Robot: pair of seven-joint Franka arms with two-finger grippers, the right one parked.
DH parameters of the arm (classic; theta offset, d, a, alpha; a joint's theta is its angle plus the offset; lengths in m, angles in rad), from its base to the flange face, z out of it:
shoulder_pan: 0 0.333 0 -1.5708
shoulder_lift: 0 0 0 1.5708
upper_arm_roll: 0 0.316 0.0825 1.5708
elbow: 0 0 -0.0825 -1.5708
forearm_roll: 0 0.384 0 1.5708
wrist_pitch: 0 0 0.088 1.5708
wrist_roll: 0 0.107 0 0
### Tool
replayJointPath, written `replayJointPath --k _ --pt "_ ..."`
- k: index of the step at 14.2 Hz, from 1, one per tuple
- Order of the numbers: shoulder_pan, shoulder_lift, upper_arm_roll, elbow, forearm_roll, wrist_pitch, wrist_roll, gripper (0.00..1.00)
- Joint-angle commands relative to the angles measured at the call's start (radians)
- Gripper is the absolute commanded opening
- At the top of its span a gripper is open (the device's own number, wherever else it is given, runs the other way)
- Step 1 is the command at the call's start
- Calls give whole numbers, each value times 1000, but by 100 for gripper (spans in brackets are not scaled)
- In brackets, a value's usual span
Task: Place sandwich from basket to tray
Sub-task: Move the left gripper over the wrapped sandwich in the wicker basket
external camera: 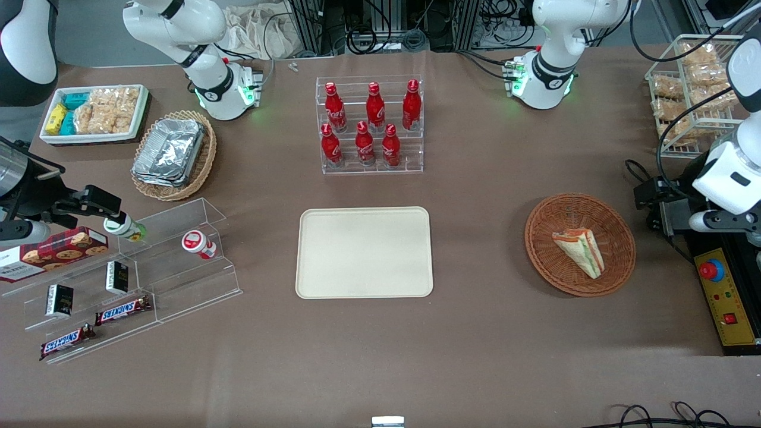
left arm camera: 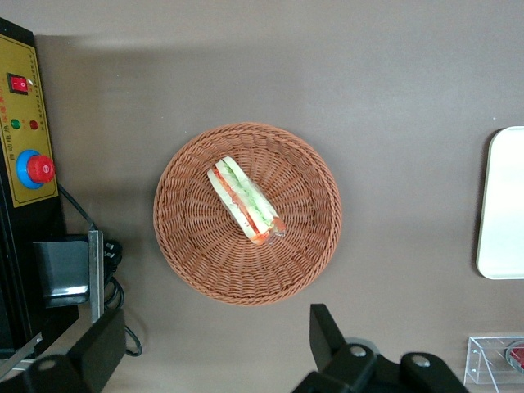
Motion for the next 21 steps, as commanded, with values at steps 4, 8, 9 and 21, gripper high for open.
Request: replayJointPath --k 4,8,9,21 --pt "4 26 -2 39 -3 -35 1 100" --pt "3 32 0 4 -3 -28 -239 100" --pt "3 31 0 -11 -3 -27 -244 100" --pt "41 41 7 -503 -7 526 -243 100"
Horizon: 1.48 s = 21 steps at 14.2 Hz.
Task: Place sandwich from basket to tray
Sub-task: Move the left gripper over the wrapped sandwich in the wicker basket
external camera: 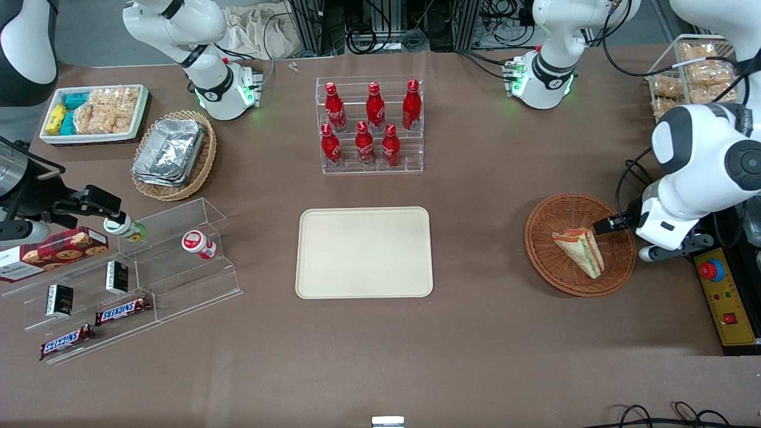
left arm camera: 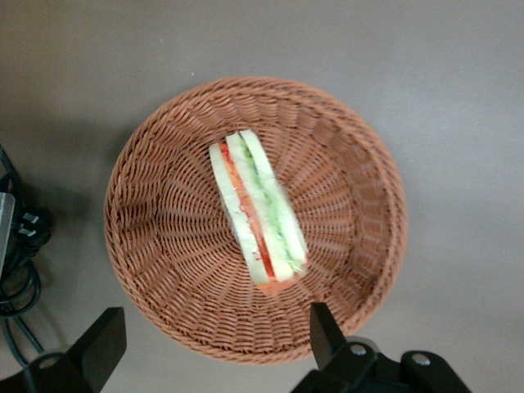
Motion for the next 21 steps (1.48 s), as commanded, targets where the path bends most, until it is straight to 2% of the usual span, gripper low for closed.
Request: replayJointPath --k 1,3,7,15,17,21 --pt "10 -2 -4 -96 -7 125 -9 100" --pt "10 21 -4 -137 -20 194 -12 100" --pt "-1 69 -8 -131 -23 217 -84 100" --pt "2 101 -8 -134 -24 220 -86 100" --pt "3 78 -6 -116 -23 191 -81 100" --pt "10 14 -6 19 -12 -58 -6 100"
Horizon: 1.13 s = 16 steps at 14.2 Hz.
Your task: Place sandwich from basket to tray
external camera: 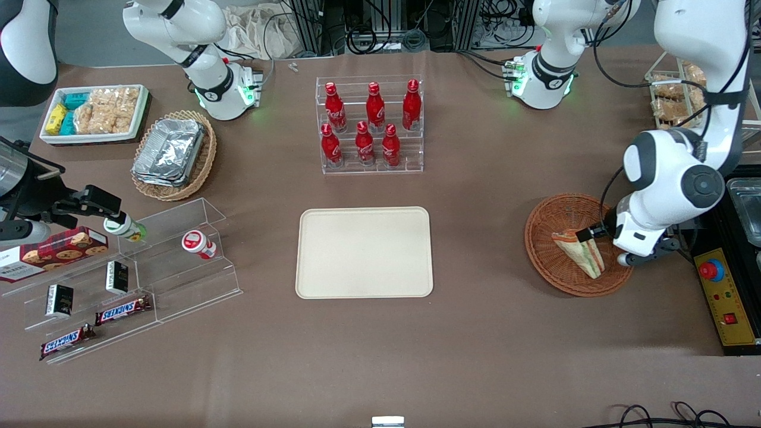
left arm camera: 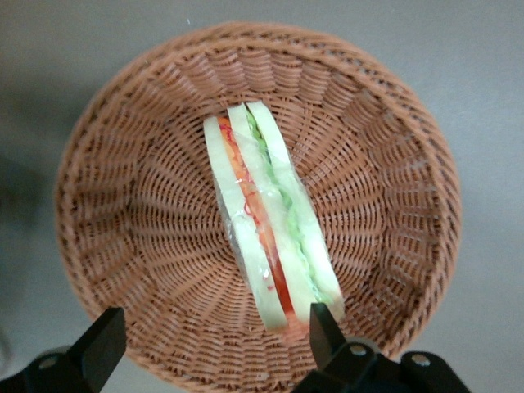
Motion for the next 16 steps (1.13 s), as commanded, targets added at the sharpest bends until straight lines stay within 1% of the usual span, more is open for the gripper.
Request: replayJointPath --k 1,4,6,8,9,10,14,16 --pt "5 -78 1 85 2 -163 94 100" --pt "5 -140 0 179 -9 -312 185 100" --pt "-2 -134 -5 308 -11 -433 201 100" --pt "-3 -134 -5 379 -26 -495 250 99" --pt "-3 -138 -4 382 -53 -498 262 99" --pt "-3 -134 -4 382 -58 -492 259 99" --pt "-8 -82 -5 335 -52 -454 230 100" --pt "-8 -48 -5 275 -41 -387 155 100"
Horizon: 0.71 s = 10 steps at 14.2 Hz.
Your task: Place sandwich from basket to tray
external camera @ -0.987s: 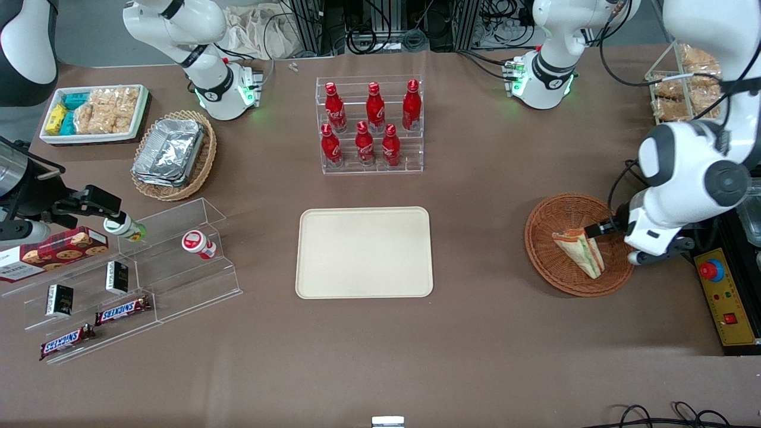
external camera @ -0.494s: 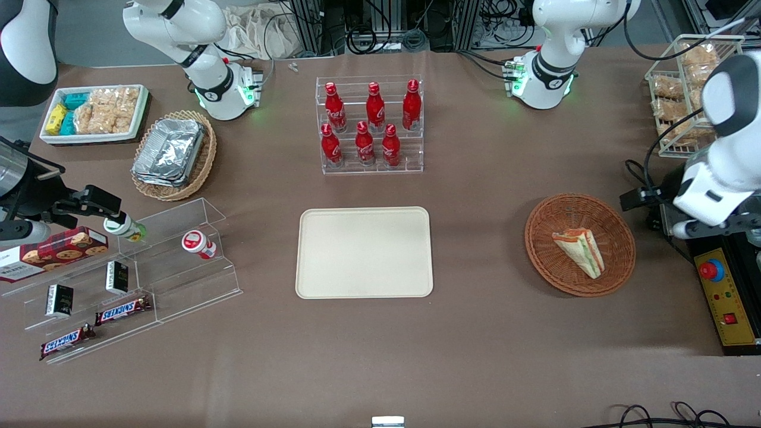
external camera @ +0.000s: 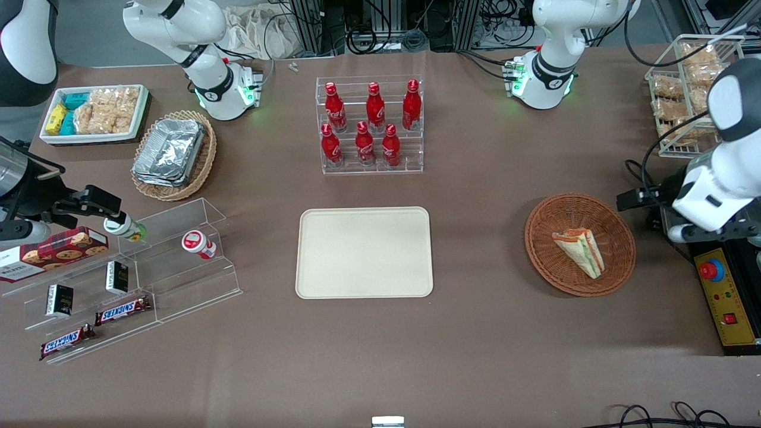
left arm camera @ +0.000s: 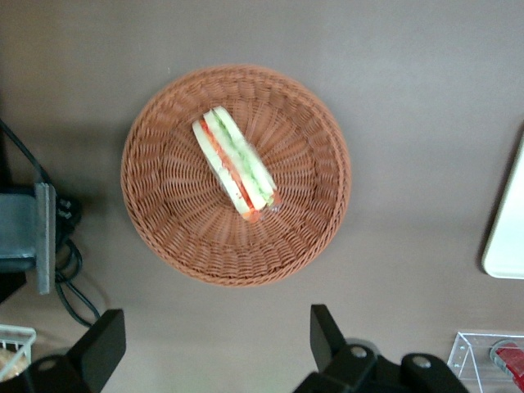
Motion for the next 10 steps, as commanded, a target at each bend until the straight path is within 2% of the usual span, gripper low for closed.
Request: replayJointPath --k 1,5,10 --pt "-4 49 2 -73 -2 110 -68 100" --pt "-5 94 2 -182 -1 310 -171 100" --pt "-5 153 2 -233 -2 407 -263 100"
